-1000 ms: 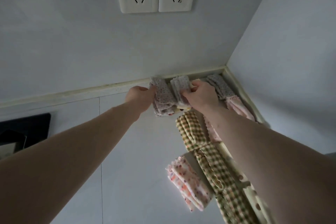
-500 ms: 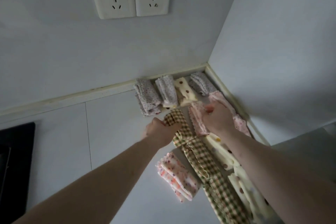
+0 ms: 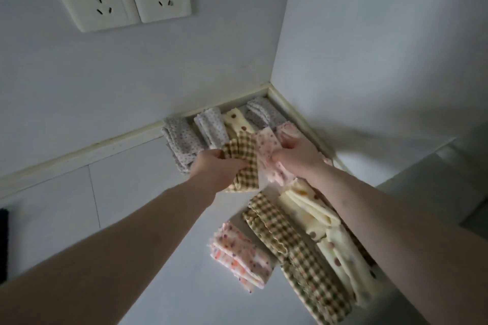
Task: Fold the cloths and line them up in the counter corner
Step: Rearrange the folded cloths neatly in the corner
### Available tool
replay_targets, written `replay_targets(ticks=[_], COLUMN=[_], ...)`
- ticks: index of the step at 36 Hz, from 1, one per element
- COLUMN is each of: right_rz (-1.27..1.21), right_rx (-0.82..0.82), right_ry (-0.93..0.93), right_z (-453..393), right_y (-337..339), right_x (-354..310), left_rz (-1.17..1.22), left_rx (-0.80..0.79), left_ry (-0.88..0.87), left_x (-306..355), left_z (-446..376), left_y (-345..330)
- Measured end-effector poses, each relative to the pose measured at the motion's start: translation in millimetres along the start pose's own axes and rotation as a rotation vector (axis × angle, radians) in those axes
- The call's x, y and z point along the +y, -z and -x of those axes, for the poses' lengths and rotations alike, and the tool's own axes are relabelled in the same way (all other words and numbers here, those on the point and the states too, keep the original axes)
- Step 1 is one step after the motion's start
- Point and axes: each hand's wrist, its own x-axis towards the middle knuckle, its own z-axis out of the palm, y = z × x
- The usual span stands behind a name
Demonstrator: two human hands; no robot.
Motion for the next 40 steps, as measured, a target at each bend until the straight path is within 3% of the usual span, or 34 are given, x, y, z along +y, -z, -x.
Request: replay_targets(ticks=[8, 12, 15, 20, 24, 26, 30, 34, 40], right_rz=[-0.16, -0.183, -0.005, 0.614, 0.482, 0.283, 0.258, 0.235, 0.142], right_rx=[0.176, 0.234, 0.192, 0.135, 0.121, 0.162, 0.173, 0.206, 0.343], right_ry=[0.079, 0.032, 0.04, 0.144, 0.164, 0.127, 0.175, 0.185, 0.341], right_z=[-40, -78, -97, -111, -117, -123, -124, -130, -113], right_y=[41, 45, 49, 45, 34, 32, 27, 20, 14], right_x=[-39, -58, -71, -85, -86, -81, -63, -52, -45], left_rz=[0.046, 0.008, -0.02, -0.058, -0.206, -0.413, -0.812, -0.784, -0.617], left_rx=[-0.023, -0.016, -0.014, 0.048, 0.087, 0.13, 0.325, 0.346, 0.326], left_ry=[-0.083, -0.103, -0.107, -0.08, -0.121, -0.182, -0.274, -0.295, -0.391], left_x=[72, 92, 99, 102, 95, 88, 80, 80, 78], left_z=[-44, -71, -88, -114, -133, -142, -142, -141, -126], left_y=[12, 5, -2, -11, -12, -11, -10, -7, 3])
